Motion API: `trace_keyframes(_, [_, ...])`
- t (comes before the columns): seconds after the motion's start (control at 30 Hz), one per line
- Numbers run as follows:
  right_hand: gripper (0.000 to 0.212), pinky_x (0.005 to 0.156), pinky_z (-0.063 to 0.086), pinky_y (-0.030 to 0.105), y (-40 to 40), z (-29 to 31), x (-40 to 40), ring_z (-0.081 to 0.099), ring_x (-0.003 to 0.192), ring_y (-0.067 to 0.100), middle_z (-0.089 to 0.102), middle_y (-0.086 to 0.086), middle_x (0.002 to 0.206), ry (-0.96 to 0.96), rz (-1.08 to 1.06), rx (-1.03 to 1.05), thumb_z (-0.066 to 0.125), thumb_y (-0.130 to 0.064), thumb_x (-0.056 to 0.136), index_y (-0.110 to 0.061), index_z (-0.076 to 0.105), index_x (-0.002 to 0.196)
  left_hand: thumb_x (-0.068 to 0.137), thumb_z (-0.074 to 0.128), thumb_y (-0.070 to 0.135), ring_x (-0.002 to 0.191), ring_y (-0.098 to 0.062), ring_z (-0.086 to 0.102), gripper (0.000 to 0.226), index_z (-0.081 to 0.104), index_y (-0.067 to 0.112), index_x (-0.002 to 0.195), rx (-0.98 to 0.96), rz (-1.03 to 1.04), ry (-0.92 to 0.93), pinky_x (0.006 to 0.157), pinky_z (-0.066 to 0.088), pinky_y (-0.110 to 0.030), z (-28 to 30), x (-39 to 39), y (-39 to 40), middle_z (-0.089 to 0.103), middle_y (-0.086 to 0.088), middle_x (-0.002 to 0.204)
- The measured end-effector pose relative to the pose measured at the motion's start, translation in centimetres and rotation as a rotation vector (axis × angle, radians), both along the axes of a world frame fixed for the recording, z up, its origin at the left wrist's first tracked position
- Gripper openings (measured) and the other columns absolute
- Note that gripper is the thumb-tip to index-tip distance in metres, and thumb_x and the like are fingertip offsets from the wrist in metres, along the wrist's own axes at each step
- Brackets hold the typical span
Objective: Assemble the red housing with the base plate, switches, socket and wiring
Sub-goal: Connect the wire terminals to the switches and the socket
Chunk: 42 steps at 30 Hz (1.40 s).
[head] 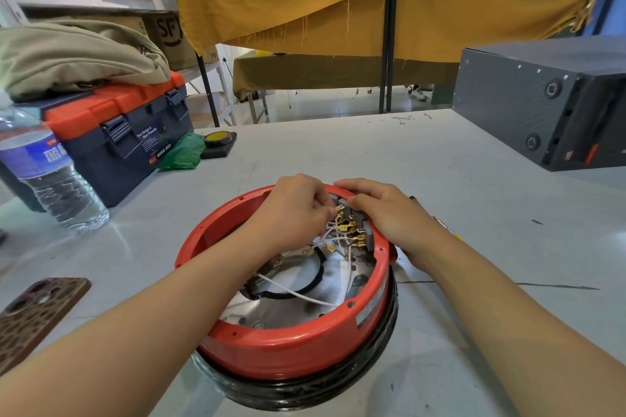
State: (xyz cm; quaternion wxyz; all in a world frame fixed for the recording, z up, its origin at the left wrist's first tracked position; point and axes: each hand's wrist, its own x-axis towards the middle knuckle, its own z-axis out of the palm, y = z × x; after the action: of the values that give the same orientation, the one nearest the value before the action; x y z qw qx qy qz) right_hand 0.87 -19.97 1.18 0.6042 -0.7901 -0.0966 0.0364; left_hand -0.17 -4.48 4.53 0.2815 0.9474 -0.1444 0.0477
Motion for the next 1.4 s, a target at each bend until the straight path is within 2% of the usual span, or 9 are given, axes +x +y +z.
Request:
trace_keyframes(0.23, [0.033, 0.062, 0.046, 0.016, 0.05, -0.05, 0.01, 0.065, 0.078, 0.004, 0.069, -0.008, 0.102, -0.001, 0.0, 0.001, 0.047, -0.016, 0.093, -0.032, 0.063, 0.117, 0.088, 0.061, 0.015, 0.04, 0.006, 0.052, 0.015, 0.064, 0.017, 0.073, -0.018, 0.017, 0.025, 0.042, 0.035, -0.004, -0.13, 0.01, 0.0, 0.064, 0.004, 0.055])
trace_keyframes(0.43, [0.032, 0.045, 0.042, 0.009, -0.01, -0.1, 0.02, 0.058, 0.047, -0.005, 0.066, -0.015, 0.07, 0.002, 0.003, 0.021, 0.047, -0.016, 0.093, -0.031, 0.063, 0.116, 0.089, 0.059, 0.016, 0.041, 0.007, 0.051, 0.016, 0.064, 0.018, 0.073, -0.03, 0.032, 0.034, 0.041, 0.034, -0.004, -0.13, 0.0, 0.15, 0.065, 0.004, 0.055])
trace_keyframes(0.53, [0.032, 0.046, 0.042, 0.009, 0.0, 0.03, -0.06, 0.06, 0.05, -0.005, 0.067, -0.018, 0.068, 0.01, 0.002, 0.02, 0.047, -0.017, 0.094, -0.031, 0.063, 0.117, 0.089, 0.059, 0.016, 0.041, 0.007, 0.051, 0.017, 0.064, 0.018, 0.073, -0.023, 0.036, 0.025, 0.042, 0.034, -0.004, -0.14, -0.01, 0.07, 0.064, 0.005, 0.054])
trace_keyframes(0.67, [0.032, 0.048, 0.043, 0.01, 0.08, 0.02, -0.1, 0.061, 0.054, -0.004, 0.069, -0.008, 0.089, 0.01, 0.0, 0.007, 0.046, -0.017, 0.094, -0.032, 0.062, 0.117, 0.089, 0.059, 0.015, 0.041, 0.005, 0.052, 0.017, 0.064, 0.016, 0.072, -0.031, 0.04, 0.015, 0.042, 0.036, -0.005, -0.24, -0.01, -0.22, 0.064, 0.003, 0.054])
trace_keyframes(0.77, [0.032, 0.046, 0.042, 0.01, 0.12, 0.02, -0.15, 0.059, 0.049, -0.006, 0.069, -0.015, 0.076, 0.005, -0.008, -0.005, 0.046, -0.017, 0.094, -0.031, 0.062, 0.117, 0.088, 0.059, 0.015, 0.041, 0.005, 0.052, 0.018, 0.063, 0.017, 0.071, -0.042, 0.04, 0.006, 0.042, 0.035, -0.005, -0.31, -0.04, -0.31, 0.065, 0.002, 0.054])
trace_keyframes(0.9, [0.034, 0.072, 0.052, 0.023, 0.08, 0.07, -0.04, 0.069, 0.083, 0.014, 0.072, -0.002, 0.099, 0.03, -0.013, -0.01, 0.047, -0.018, 0.094, -0.031, 0.062, 0.121, 0.087, 0.061, 0.015, 0.043, 0.001, 0.055, 0.018, 0.063, 0.018, 0.069, -0.05, 0.039, -0.02, 0.043, 0.037, -0.007, -0.37, -0.02, -0.29, 0.065, 0.002, 0.054])
trace_keyframes(1.0, [0.029, 0.053, 0.043, 0.014, 0.17, 0.01, -0.09, 0.06, 0.054, -0.006, 0.065, -0.017, 0.071, 0.005, -0.05, 0.018, 0.05, -0.015, 0.091, -0.025, 0.063, 0.115, 0.087, 0.062, 0.016, 0.052, -0.007, 0.06, 0.015, 0.064, 0.016, 0.072, -0.037, 0.041, -0.045, 0.049, 0.042, -0.014, -0.45, -0.02, -0.23, 0.066, 0.0, 0.057])
trace_keyframes(1.07, [0.023, 0.049, 0.038, 0.014, 0.11, -0.05, -0.13, 0.052, 0.04, -0.008, 0.057, -0.019, 0.052, -0.039, -0.106, 0.019, 0.055, -0.013, 0.089, -0.021, 0.067, 0.107, 0.086, 0.062, 0.017, 0.056, -0.011, 0.062, 0.014, 0.065, 0.015, 0.073, -0.032, 0.039, -0.053, 0.053, 0.045, -0.017, -0.52, -0.02, -0.16, 0.066, -0.001, 0.059])
trace_keyframes(1.4, [0.014, 0.058, 0.045, 0.029, 0.35, -0.08, -0.34, 0.052, 0.041, -0.002, 0.061, -0.008, 0.058, -0.141, -0.212, 0.014, 0.059, -0.012, 0.085, -0.016, 0.072, 0.089, 0.087, 0.062, 0.017, 0.055, -0.006, 0.059, 0.014, 0.065, 0.015, 0.073, -0.027, 0.029, -0.08, 0.053, 0.043, -0.016, -0.52, -0.03, -0.26, 0.063, 0.004, 0.058])
